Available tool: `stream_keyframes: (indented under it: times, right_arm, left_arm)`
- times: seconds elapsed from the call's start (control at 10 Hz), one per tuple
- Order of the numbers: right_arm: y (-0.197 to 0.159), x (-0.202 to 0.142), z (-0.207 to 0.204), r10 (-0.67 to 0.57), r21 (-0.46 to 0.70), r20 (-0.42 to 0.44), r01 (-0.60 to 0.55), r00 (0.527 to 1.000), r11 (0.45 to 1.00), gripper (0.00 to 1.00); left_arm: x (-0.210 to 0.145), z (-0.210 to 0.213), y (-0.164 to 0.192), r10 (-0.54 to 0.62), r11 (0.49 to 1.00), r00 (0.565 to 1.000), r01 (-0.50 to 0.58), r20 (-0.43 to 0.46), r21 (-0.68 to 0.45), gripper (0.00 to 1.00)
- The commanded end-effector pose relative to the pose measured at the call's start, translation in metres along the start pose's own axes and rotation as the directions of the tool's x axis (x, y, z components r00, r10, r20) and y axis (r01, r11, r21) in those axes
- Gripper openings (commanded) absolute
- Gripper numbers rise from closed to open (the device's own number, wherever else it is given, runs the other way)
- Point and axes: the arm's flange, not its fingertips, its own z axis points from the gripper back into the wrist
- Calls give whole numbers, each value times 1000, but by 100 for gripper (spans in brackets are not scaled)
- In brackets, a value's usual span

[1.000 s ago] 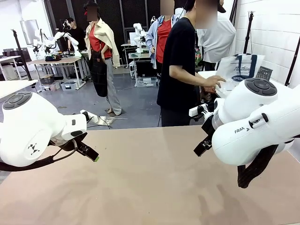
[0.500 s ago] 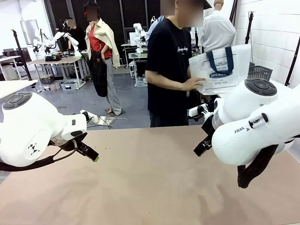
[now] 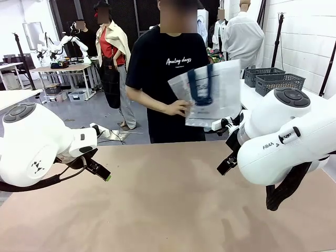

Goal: Transfer purchased items from the store into the shopping bag.
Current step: Open the Reusable shopping bag in the center of the table.

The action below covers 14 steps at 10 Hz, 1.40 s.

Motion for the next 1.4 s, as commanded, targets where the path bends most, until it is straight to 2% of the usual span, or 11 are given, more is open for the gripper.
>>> stream_keyframes:
  times: [0.0,1.3]
  right_arm:
    - [0,0,0,0,0,0,0,1000,1000,100]
    - [0,0,0,0,0,0,0,1000,1000,100]
  left_arm:
    - [0,0,2,4,1000,1000,-4,0,0,100]
    - [0,0,2,4,1000,1000,-4,0,0,100]
